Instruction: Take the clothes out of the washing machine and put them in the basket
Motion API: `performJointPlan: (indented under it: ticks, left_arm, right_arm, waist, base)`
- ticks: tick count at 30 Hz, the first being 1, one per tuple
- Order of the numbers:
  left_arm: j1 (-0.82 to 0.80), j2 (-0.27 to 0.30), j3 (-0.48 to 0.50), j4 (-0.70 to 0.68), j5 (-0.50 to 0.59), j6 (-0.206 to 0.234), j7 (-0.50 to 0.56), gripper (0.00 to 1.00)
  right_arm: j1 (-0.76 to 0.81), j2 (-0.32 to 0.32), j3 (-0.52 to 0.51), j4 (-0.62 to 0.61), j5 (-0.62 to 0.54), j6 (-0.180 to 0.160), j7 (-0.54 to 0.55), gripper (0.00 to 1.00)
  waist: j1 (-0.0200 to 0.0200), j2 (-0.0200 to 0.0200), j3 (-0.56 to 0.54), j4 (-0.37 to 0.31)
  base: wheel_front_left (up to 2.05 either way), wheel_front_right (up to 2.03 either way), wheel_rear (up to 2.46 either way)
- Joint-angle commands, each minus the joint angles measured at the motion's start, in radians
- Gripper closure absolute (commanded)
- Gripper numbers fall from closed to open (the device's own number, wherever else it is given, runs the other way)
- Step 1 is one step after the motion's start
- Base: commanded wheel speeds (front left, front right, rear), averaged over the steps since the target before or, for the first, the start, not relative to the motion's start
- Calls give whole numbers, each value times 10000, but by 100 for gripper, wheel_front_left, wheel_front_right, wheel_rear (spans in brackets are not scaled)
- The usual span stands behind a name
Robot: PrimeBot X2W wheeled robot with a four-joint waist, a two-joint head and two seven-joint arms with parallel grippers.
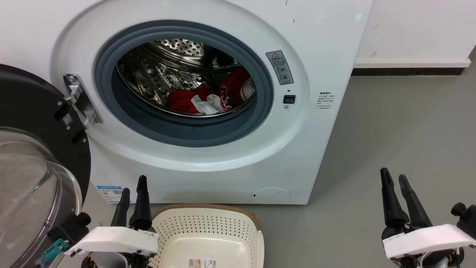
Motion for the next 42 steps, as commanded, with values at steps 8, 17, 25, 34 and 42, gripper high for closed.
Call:
performJointPlan:
  ticks: [8, 17, 25, 34, 42]
  left_arm:
    - [73, 24, -197, -339, 1348, 150, -326, 0]
    - [194, 25, -293, -435, 2445, 273, -577, 0]
    - [319, 25, -416, -493, 3342, 379, -796, 0]
    - [471, 26, -529, -557, 4252, 497, -1013, 0]
    - [619, 26, -562, -584, 4916, 600, -1188, 0]
  right_arm:
    - [115, 9, 100, -483, -1451, 1, -325, 0]
    - [278, 12, 192, -728, -2607, 1, -575, 0]
    - [423, 14, 257, -885, -3558, 1, -785, 0]
    - [617, 16, 305, -1061, -4524, 0, -1005, 0]
    - [753, 18, 322, -1232, -5285, 0, -1187, 0]
  waist:
    - [0, 0, 29, -12]
    - [0, 0, 59, -46]
    - [0, 0, 86, -72]
    - [0, 0, 76, -74]
    - [0, 0, 88, -76]
  base:
    - [0, 0, 0]
    - [0, 0, 0]
    - [0, 0, 0]
    - [0, 0, 0]
    - [0, 0, 0]
